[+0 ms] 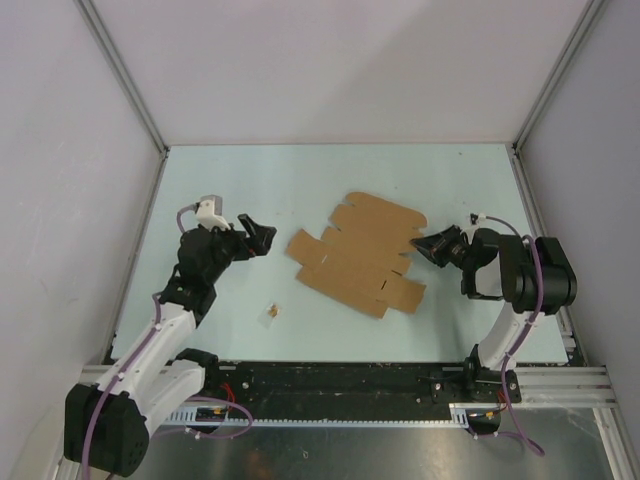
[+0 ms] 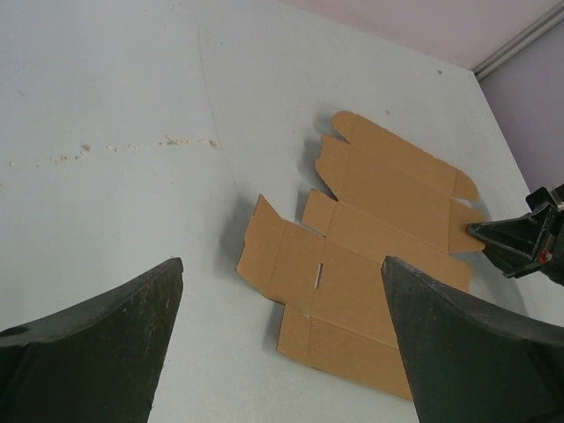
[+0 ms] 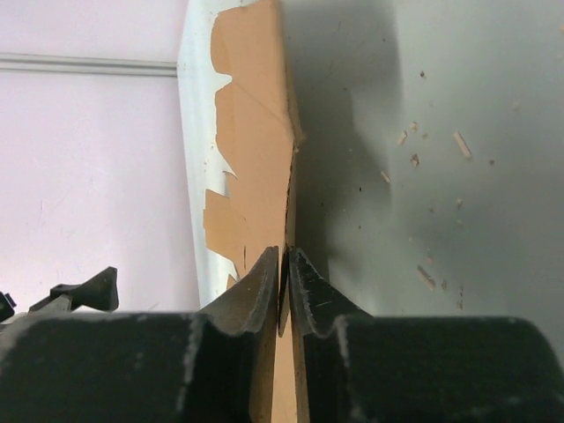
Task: Fold the paper box
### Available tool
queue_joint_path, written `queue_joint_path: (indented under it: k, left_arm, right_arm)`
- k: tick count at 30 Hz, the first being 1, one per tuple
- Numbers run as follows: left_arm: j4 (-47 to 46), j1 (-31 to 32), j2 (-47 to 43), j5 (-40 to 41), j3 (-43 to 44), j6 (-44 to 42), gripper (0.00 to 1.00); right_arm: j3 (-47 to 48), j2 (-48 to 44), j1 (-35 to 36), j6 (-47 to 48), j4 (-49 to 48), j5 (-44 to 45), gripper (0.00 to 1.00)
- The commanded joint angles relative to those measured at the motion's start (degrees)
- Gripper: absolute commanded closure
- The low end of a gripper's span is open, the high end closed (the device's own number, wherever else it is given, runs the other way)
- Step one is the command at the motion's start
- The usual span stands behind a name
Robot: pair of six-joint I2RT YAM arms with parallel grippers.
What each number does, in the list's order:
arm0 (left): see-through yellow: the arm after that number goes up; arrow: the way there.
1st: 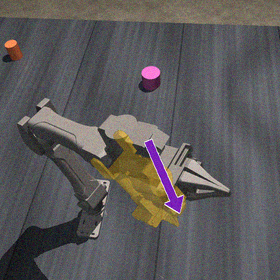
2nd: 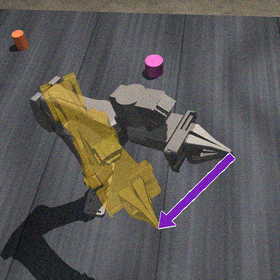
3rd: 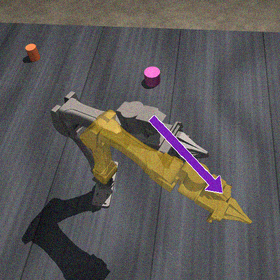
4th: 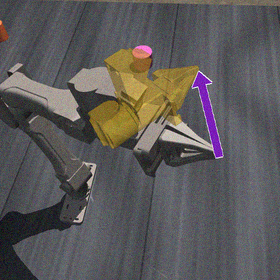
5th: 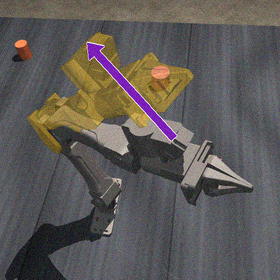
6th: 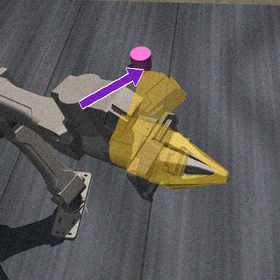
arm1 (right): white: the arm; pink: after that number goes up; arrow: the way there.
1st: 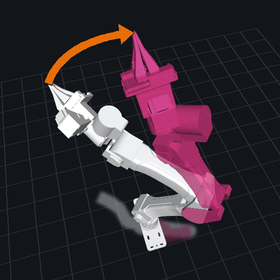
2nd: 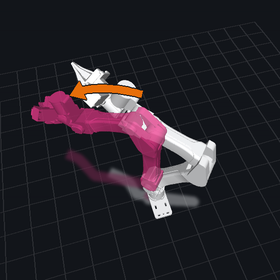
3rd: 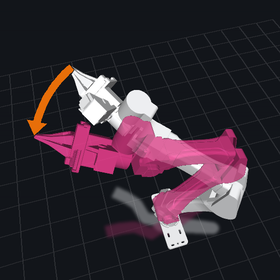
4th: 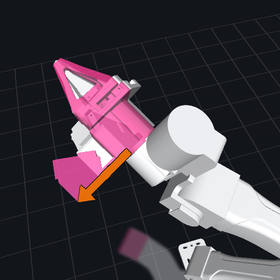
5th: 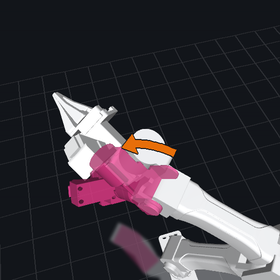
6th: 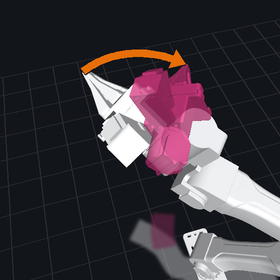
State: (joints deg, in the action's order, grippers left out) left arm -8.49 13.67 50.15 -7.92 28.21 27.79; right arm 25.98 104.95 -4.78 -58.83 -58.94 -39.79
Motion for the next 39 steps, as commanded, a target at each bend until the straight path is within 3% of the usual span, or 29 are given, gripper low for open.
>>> queue_joint_path:
  k: [1, 3, 5, 7, 11, 15, 16, 19, 26, 29, 30, 33, 37, 39]
  left_arm:
    - [-2.06, 0.92, 0.65, -1.66, 1.41, -1.6, 0.0]
    - [-2.06, 1.01, 1.09, -1.66, 1.68, -1.51, 0.0]
    - [-2.06, 1.09, 1.26, -1.66, 1.85, -1.34, 0.0]
    - [-2.06, 1.27, 1.44, -1.83, 2.11, -1.42, 0.0]
    - [-2.06, 1.71, 1.62, -1.83, 2.29, -0.99, 0.0]
    - [-1.97, 3.02, 2.06, -1.05, 2.55, -0.99, 0.01]
    - [-1.97, 4.42, 2.32, -0.35, 2.73, -0.72, 0.01]
    - [-1.09, 8.8, 2.06, 2.64, 3.26, -0.54, 0.01]
    - [0.93, 13.49, 0.3, 4.67, 2.56, 0.86, 0.01]
    - [1.37, 14.01, 0.21, 3.88, 2.2, 1.39, 0.01]
    - [1.55, 14.36, 0.47, 3.36, 2.2, 1.48, 0.01]
    - [2.07, 15.24, 0.74, 3.0, 2.47, 1.56, 0.01]
    - [2.16, 15.51, 1.7, 3.0, 3.08, 1.04, 0.0]
    - [2.16, 15.51, 2.14, 3.09, 3.69, 0.69, 0.0]
  right_arm:
    - [0.83, -6.66, 0.9, 5.2, 6.97, 2.25, 0.84]
    - [0.83, -11.05, 1.69, 9.16, 15.05, 6.19, 0.76]
    - [1.35, -13.88, 2.14, 12.57, 22.61, 9.36, 0.56]
    - [1.88, -18.26, 2.4, 14.7, 31.19, 11.92, 0.46]
    - [3.28, -26.0, 1.61, 19.44, 43.1, 20.52, 0.41]
    - [8.62, -28.31, 0.91, 26.11, 49.52, 23.88, 0.37]
    - [9.96, -27.78, 0.39, 27.09, 50.4, 23.62, 0.32]
    - [18.91, -22.09, -0.93, 32.17, 51.29, 17.66, 0.24]
    - [45.63, 3.49, -4.72, 40.54, 58.59, -4.49, 0.23]
    - [57.4, 12.19, -2.8, 48.23, 68.66, -5.3, 0.23]
    - [60.39, 16.21, -2.0, 50.8, 76.52, -4.34, 0.23]
    - [70.25, 20.81, 0.28, 58.65, 88.6, -1.0, 0.24]
    - [68.51, 21.71, 0.29, 58.21, 85.84, -2.57, 0.25]
    - [69.81, 22.58, 0.56, 60.3, 89.06, -2.31, 0.25]
